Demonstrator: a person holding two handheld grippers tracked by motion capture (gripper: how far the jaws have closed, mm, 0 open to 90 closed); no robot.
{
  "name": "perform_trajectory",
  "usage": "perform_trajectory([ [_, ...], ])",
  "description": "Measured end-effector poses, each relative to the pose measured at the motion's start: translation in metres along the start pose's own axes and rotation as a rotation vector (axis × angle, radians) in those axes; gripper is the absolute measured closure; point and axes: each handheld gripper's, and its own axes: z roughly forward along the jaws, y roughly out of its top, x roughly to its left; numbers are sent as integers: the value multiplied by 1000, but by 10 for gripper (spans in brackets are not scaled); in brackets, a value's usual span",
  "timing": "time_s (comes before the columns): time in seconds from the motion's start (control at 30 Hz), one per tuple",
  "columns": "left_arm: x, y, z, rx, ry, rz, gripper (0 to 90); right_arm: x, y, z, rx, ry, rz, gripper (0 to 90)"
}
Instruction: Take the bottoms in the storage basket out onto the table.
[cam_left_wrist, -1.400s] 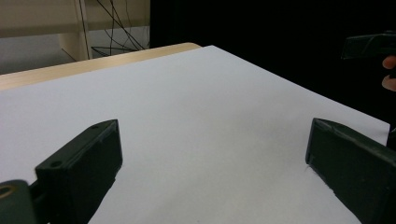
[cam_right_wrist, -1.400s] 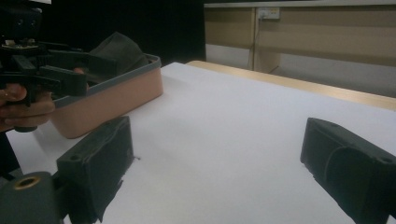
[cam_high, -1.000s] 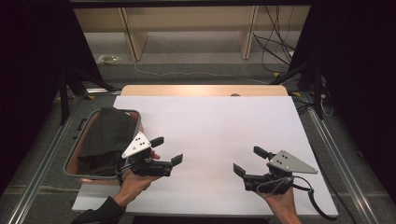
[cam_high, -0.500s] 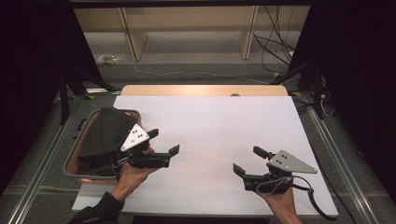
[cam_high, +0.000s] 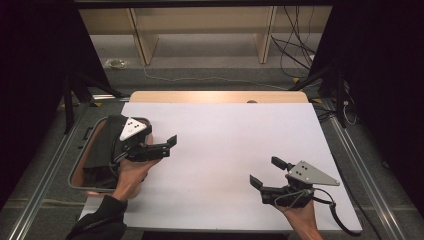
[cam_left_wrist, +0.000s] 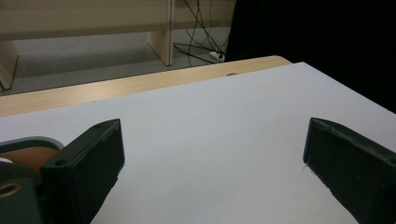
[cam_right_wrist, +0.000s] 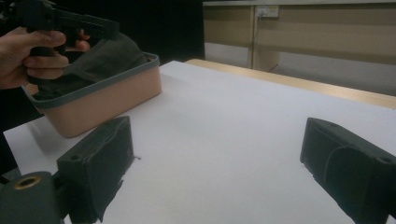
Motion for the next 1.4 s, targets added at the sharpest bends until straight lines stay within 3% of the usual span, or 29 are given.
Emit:
perform_trajectory([
  [0.1,5,3,4,13,20,-18,48,0,0,0,2,0,1,103],
  [0.13,10,6,6,25,56,-24,48,0,0,0,1,2,-1,103],
  [0.23,17,9,9,44,84,-19,48,0,0,0,1,1,-1,104],
  [0.27,24,11,12,52,106,-37,52,0,0,0,2,1,-1,104],
  [0.37,30,13,16,73,117,-50,54,0,-1,1,5,3,0,104],
  [0.4,37,14,19,99,144,-44,54,1,-1,1,5,5,-1,104],
  [0.5,46,16,19,115,163,-65,54,0,-1,1,4,5,-1,104],
  [0.53,55,19,18,129,189,-85,54,0,-1,1,5,5,-2,104],
  [0.57,55,19,18,129,189,-85,54,0,-1,1,5,5,-2,104],
  [0.67,70,22,11,140,242,-74,54,1,-1,1,8,7,0,105],
  [0.83,84,26,4,177,261,-91,54,0,-1,0,5,9,-2,105],
  [0.97,95,27,-2,200,308,-101,54,1,-1,1,7,11,-1,106],
  [1.07,107,25,-5,255,348,-110,51,0,-1,1,8,12,-1,106],
  [1.4,128,24,-15,330,386,-151,52,0,-1,1,10,14,2,108],
])
